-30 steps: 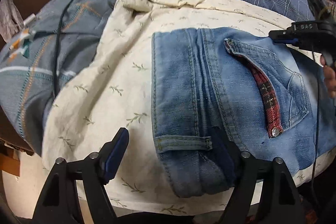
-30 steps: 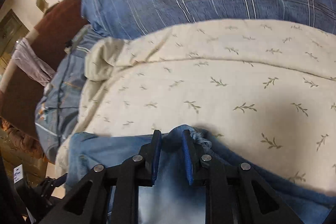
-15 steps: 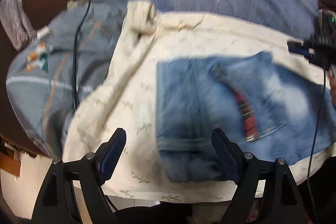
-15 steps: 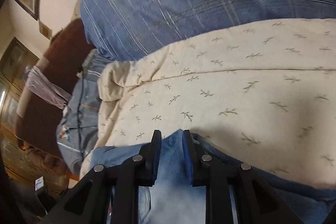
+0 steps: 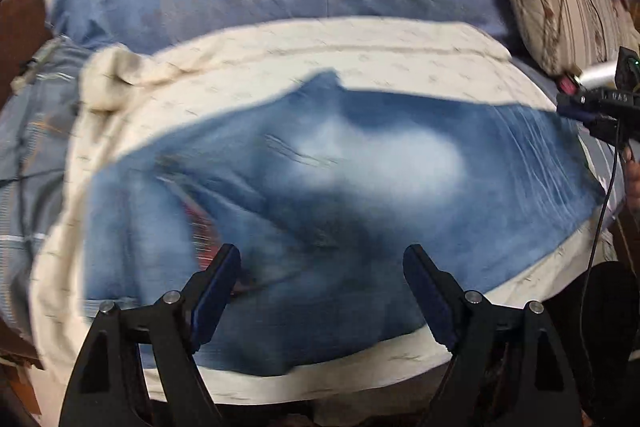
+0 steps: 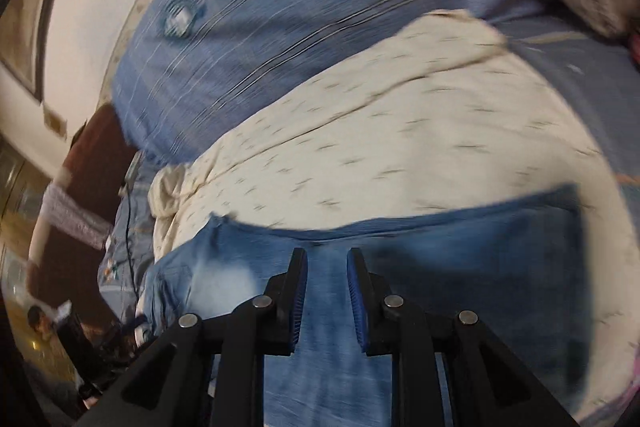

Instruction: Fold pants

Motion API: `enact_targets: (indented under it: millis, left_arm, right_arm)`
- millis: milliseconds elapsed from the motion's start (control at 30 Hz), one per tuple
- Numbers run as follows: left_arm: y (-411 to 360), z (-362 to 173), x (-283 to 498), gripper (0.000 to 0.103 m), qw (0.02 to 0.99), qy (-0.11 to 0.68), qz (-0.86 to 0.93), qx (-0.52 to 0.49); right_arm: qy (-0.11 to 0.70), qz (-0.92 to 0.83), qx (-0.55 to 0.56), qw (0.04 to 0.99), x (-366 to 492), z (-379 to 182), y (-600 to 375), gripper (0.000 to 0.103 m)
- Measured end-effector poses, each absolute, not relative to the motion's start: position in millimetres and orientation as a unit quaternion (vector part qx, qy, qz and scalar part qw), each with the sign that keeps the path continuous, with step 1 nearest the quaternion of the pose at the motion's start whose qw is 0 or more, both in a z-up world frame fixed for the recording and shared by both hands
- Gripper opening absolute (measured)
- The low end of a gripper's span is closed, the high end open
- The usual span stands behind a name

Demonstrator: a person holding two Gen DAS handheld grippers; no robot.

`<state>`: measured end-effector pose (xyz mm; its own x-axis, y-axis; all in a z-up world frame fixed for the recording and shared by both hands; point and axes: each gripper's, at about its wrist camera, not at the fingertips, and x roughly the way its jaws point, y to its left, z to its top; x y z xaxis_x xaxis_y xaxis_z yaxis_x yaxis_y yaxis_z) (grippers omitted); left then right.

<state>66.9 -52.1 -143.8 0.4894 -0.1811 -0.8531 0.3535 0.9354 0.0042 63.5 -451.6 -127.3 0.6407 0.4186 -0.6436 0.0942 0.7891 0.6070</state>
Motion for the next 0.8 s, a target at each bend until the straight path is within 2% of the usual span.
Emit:
enact_targets:
  millis: [300, 433, 567, 667, 800]
  left_arm:
    - [-87, -176, 72, 0.085, 0.845, 0.488, -0.138, 0.171]
    - [-95, -185, 70, 0.086, 0.84, 0.48, -0.13, 0.217]
    - [-97, -186, 75, 0.088, 0.836, 0.488, -0.123, 0.218]
    - [-98, -178, 75, 0.088, 0.833, 0.496, -0.12, 0.213]
    - [-108, -152, 66, 0.088, 0.846, 0.475, -0.152, 0.189]
  right_arm:
    - [0.408, 0.029, 0.359, 0.839, 62, -164, -505, 0.025]
    - [0.407, 0.032, 0.361, 0.838, 74, -179, -508, 0.023]
    - [0.399, 0.014, 0.313, 0.861, 88, -173, -500, 0.022]
    - [0.385, 0.017, 0.34, 0.858, 84, -169, -507, 0.023]
    - [0.315, 0.034, 0.37, 0.873, 37, -145, -527, 0.023]
